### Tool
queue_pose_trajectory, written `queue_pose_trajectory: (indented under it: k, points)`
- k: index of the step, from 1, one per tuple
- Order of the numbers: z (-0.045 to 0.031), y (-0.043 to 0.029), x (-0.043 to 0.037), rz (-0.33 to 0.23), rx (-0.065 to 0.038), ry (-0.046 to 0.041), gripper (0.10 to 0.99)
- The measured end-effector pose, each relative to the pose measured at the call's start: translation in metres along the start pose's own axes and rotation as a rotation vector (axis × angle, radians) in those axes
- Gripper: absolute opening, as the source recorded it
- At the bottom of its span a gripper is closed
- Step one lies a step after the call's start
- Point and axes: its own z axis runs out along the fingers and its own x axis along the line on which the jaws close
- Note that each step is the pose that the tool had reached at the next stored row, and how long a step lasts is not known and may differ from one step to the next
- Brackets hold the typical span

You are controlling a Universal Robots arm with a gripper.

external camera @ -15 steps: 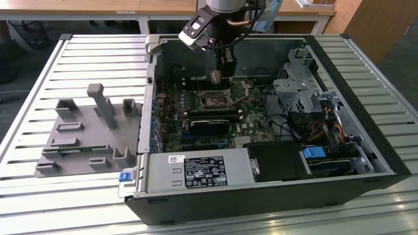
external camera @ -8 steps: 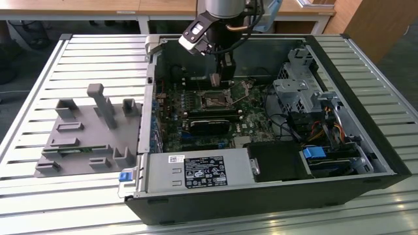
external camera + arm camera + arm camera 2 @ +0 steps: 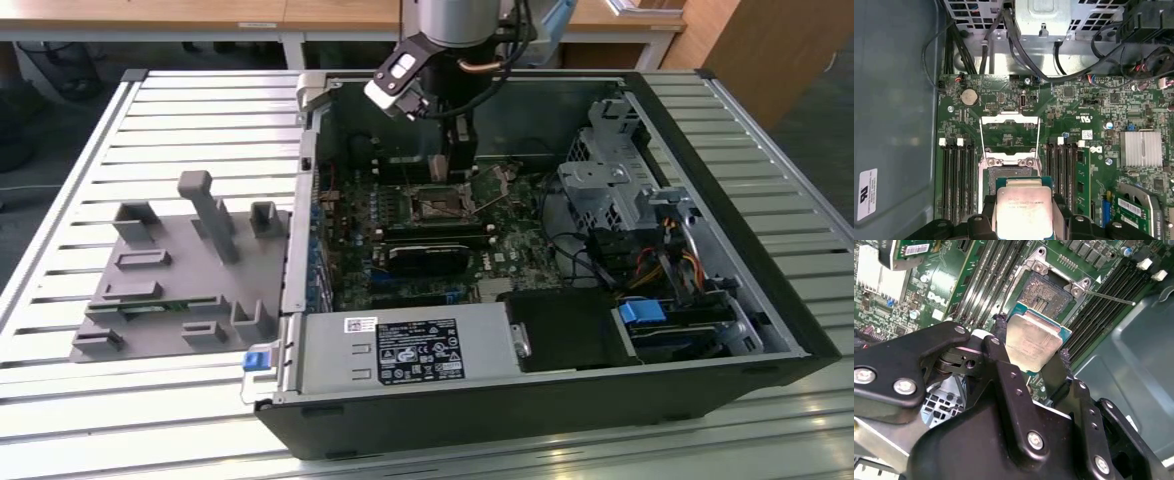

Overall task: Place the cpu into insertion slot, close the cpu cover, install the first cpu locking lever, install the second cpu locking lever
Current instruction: 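Place the cpu into insertion slot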

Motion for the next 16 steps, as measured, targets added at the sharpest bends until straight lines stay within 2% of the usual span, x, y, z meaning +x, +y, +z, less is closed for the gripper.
queue_pose_trajectory:
  k: [16]
  points:
    - [0.0218, -0.0017, 0.0049, 0.0, 0.0, -0.0001, 0.533]
